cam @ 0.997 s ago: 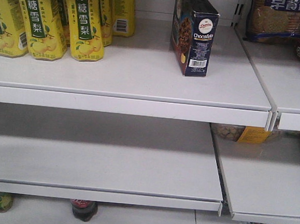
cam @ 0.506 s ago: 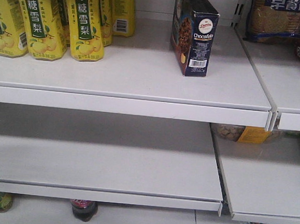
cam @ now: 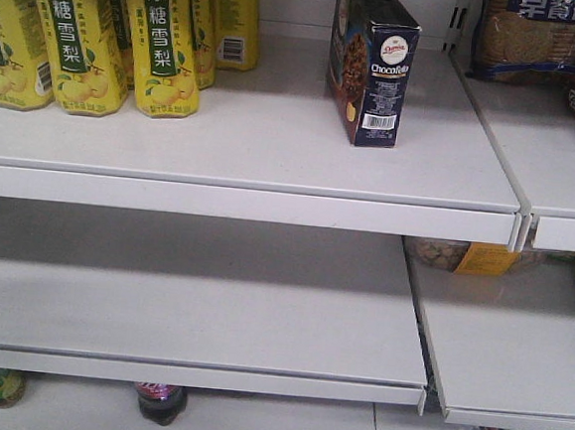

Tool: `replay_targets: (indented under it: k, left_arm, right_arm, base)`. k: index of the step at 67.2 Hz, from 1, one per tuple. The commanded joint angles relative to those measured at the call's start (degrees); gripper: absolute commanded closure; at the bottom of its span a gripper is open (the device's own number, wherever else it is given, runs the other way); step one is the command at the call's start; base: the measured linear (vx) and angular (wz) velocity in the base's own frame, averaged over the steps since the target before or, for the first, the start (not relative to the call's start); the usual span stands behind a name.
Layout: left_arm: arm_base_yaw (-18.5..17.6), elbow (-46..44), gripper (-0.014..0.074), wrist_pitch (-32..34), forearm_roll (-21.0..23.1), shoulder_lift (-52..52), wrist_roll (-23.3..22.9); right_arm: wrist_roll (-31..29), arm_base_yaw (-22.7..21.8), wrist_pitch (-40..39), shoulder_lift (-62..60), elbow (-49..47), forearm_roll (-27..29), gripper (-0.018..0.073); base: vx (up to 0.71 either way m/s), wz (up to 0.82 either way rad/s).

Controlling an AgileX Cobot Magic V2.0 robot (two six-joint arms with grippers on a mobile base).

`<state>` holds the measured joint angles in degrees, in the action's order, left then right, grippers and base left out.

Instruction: Left arm holds basket, right arm returns cookies

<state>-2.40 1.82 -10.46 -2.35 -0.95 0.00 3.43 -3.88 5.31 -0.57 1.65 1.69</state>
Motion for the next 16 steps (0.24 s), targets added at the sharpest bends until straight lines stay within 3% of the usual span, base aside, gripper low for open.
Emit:
replay_targets:
  k: [1,16]
  left_arm:
    - [-0.1,-1.46,0.0603,6.17,-0.72,-0.48,0.63]
    - [-0.1,-1.46,0.0603,6.17,-0.72,-0.48,0.63]
  right_arm:
    - [-0.44,-0.24,-3.82,-0.65,0.12,-0.3,0.0567]
    - [-0.44,-0.24,-3.82,-0.65,0.12,-0.3,0.0567]
  base:
    - [0.0,0.0]
    - [0.0,0.0]
